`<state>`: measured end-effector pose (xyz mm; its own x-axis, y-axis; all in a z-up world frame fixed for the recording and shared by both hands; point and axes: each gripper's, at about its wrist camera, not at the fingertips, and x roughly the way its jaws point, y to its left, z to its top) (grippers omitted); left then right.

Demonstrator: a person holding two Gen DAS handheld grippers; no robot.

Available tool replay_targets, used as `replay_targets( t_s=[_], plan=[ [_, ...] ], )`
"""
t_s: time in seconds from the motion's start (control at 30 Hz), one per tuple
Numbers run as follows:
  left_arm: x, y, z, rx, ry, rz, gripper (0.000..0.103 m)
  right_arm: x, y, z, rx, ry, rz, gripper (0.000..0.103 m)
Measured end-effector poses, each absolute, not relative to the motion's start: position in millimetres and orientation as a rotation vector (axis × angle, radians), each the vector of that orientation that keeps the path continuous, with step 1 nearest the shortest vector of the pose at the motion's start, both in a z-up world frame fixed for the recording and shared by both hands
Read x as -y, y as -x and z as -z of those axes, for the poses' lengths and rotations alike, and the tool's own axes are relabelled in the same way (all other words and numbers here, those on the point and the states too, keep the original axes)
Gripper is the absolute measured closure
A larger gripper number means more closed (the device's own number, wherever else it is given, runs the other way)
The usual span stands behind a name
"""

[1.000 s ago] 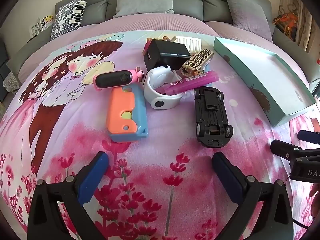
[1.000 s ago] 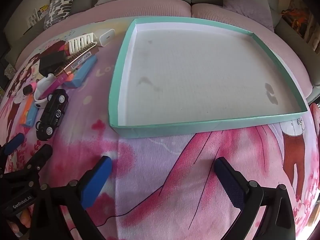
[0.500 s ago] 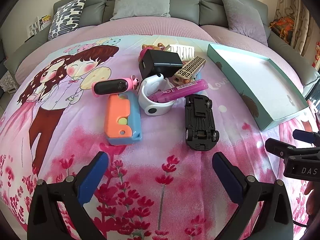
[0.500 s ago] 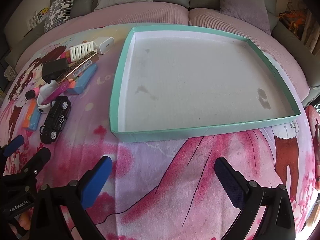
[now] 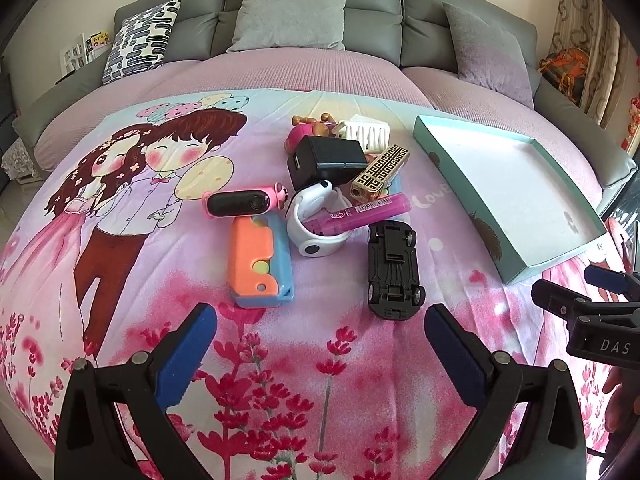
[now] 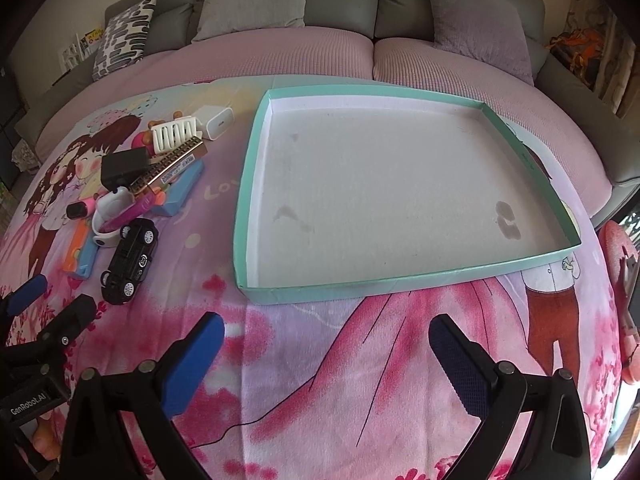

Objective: Organize rigid objects

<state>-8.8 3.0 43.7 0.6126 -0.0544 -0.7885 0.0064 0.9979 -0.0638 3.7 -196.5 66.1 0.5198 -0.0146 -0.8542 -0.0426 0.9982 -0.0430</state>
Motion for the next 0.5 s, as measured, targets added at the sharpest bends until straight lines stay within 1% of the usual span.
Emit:
replay_targets(
  t_s=[0.5],
  plan=[
    [-3.1, 10.7, -49.9, -0.898, 0.051, 0.043, 0.000, 198.2, -14.5, -58.6, -1.038, 0.055, -0.029, 0.000]
  ],
)
